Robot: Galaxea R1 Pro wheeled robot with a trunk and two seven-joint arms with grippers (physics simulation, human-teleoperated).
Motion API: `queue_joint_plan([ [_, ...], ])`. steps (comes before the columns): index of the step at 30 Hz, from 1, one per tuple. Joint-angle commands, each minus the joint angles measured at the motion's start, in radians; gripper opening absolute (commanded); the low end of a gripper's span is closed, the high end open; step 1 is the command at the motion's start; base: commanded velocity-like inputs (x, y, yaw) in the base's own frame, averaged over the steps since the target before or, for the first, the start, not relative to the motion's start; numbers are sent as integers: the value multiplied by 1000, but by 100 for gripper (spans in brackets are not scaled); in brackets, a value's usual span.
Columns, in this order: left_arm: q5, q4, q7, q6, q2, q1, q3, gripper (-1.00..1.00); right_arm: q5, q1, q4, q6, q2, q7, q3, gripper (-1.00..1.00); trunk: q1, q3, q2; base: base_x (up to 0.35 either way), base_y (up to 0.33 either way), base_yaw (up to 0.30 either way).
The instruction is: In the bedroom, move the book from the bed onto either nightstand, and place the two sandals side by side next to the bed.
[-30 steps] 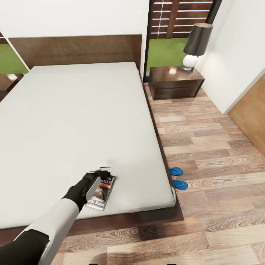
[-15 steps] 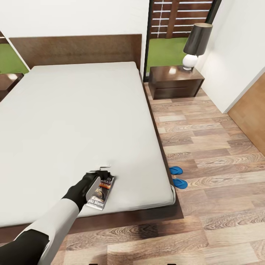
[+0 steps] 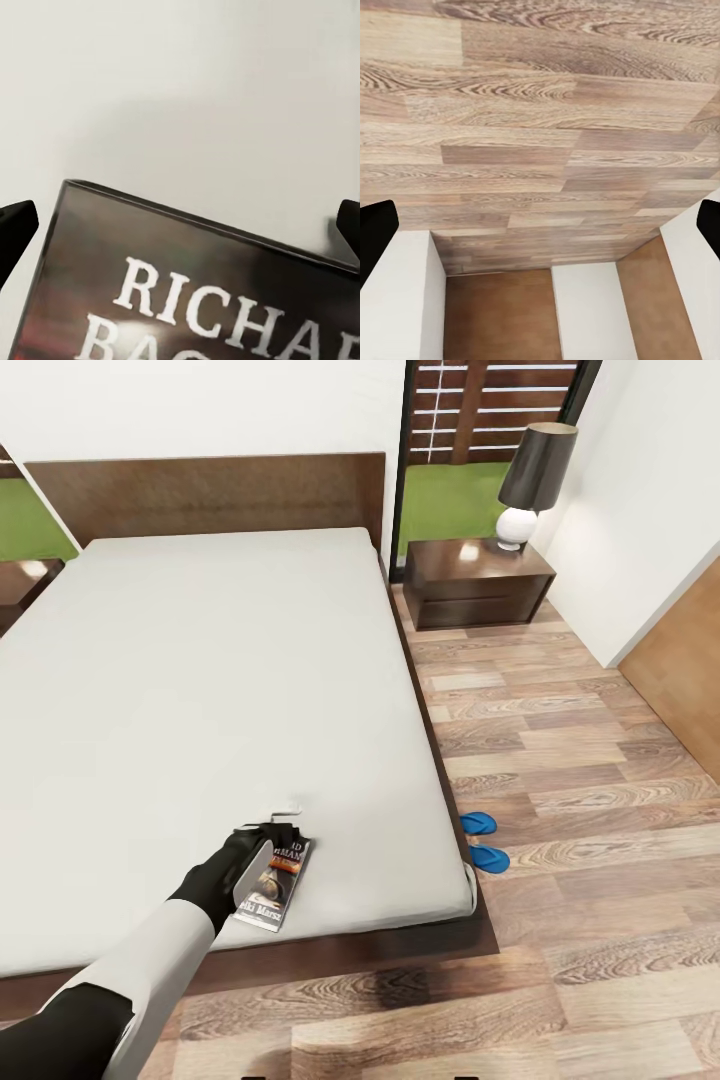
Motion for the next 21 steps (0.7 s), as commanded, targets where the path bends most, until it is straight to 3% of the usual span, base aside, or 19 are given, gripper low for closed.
queue_joint_plan([
  [1, 10, -1, 9, 1, 1, 0, -6, 100, 5, -1, 2, -3, 0, 0, 6, 100, 0, 0, 0, -6, 0, 0],
  [21, 9, -1, 9, -9, 1, 0, -6, 100, 6, -1, 4, -4, -3, 0, 6, 100, 0, 0, 0, -48, 0, 0],
])
